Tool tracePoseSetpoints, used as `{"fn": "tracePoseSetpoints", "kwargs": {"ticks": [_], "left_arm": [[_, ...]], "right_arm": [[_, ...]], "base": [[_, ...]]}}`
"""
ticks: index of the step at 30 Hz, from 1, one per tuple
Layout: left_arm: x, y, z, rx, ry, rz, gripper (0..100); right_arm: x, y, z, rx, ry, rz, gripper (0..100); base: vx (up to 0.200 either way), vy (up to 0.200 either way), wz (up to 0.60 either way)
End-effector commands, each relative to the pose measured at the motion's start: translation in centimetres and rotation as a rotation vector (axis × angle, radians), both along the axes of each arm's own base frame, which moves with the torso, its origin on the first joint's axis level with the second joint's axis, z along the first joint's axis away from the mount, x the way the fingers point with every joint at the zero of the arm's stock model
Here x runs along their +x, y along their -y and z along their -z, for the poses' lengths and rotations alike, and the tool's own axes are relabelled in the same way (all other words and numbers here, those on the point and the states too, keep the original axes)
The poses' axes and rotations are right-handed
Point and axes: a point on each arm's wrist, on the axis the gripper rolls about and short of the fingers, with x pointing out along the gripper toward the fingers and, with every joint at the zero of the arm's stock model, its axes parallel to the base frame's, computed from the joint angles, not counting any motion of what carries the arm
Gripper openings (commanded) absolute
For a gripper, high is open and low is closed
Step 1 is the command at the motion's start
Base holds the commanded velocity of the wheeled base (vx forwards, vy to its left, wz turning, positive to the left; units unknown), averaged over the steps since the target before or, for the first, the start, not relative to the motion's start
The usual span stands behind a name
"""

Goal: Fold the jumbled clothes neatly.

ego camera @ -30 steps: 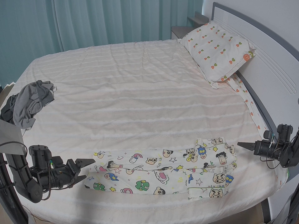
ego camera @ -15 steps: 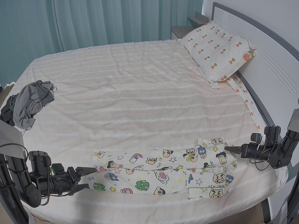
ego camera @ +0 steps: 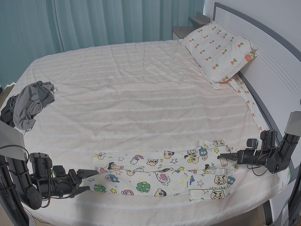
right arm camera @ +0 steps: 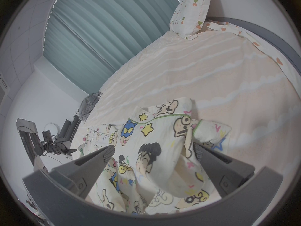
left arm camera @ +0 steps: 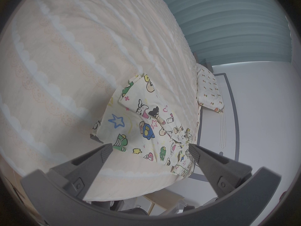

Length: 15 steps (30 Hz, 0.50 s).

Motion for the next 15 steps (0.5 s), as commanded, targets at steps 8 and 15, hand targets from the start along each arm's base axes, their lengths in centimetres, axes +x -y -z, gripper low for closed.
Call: {"fn": "tracePoseSetpoints", "kwargs": {"ticks": [8, 15], "left_arm": [[-0.3, 0.1, 0.2, 0.002, -0.014, 0.005, 100], [-0.3, 0.1, 0.2, 0.002, -0.016, 0.005, 100]], "right_arm": [[-1.4, 0.4, -0.2, -0.021, -0.013, 0.034, 100], [-1.4, -0.3, -0.4, -0.027, -0.005, 0.005, 100]], "base": [[0.0, 0.0, 0.0], [0.0, 0.0, 0.0]]}}
